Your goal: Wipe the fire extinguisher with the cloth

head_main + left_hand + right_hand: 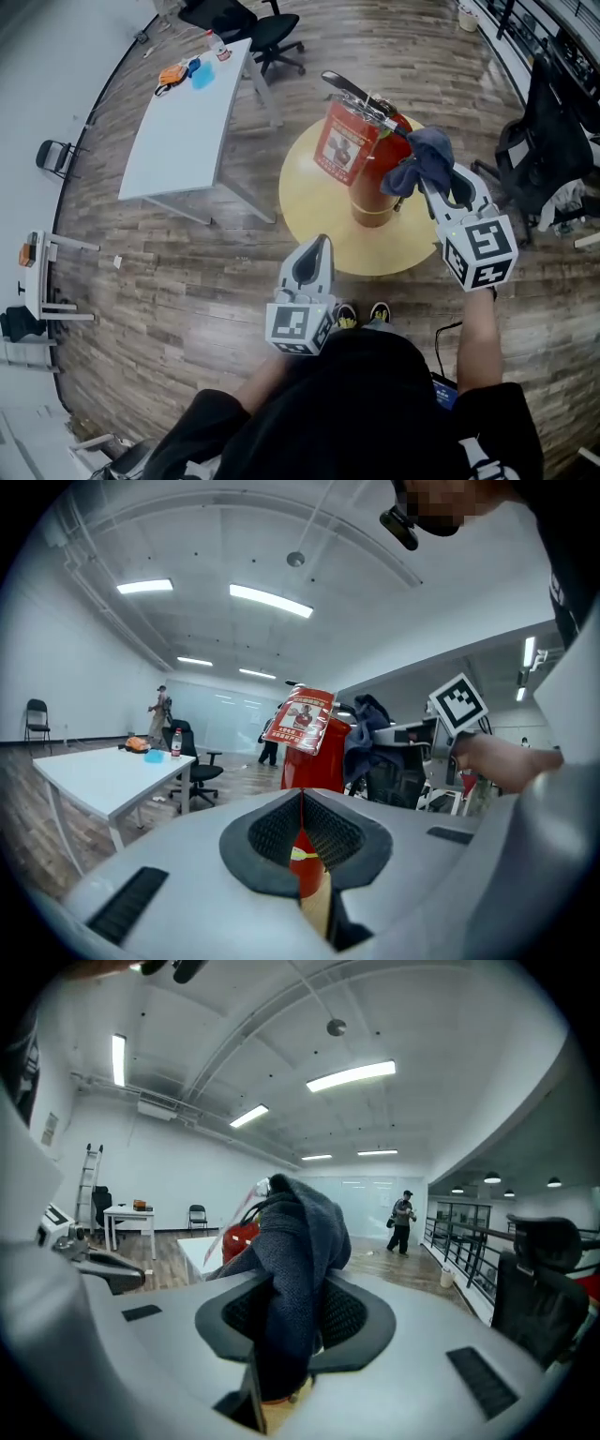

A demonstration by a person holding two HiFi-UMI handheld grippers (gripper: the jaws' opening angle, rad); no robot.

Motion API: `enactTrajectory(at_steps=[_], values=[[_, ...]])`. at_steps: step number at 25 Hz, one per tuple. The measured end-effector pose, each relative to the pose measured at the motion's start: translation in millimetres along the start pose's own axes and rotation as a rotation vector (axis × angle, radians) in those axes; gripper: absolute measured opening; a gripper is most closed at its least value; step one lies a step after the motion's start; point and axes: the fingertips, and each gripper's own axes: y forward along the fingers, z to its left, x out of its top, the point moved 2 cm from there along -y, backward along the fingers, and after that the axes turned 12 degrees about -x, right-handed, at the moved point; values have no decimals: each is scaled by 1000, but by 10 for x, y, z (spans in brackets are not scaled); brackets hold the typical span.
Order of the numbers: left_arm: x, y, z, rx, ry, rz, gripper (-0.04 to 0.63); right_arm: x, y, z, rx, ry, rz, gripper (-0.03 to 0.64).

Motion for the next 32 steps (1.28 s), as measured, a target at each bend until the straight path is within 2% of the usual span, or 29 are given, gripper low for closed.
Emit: enactTrajectory(at_steps=[4,11,13,15,19,23,26,30,32], values=[[-69,-41,20,10,-12,36,23,-838,201,16,17,83,107,110],[-213,-125,43,63,-23,104,23,-2835,809,233,28,46,430,110],[-236,-151,81,89,-22,109,23,-3219,892,333,65,52,506,110],[-254,-216,142,122,-27,109,23,-3398,906,471,84,79,535,110],[-239,-332,260,169,-35,98,23,-3369,798,785,121,221,555,109],[-201,-350,285,169,-40,75,23,-3111,700,1095,167,362,555,109],[-186,-334,274,153,-48,50,23,-2616,604,1158,201,551,483,109],[-204,-284,227,125,-58,29,23,-1688,462,1140,282,774,377,107],[-188,-270,194,113,-60,17,23,-1227,393,1091,333,938,344,108]])
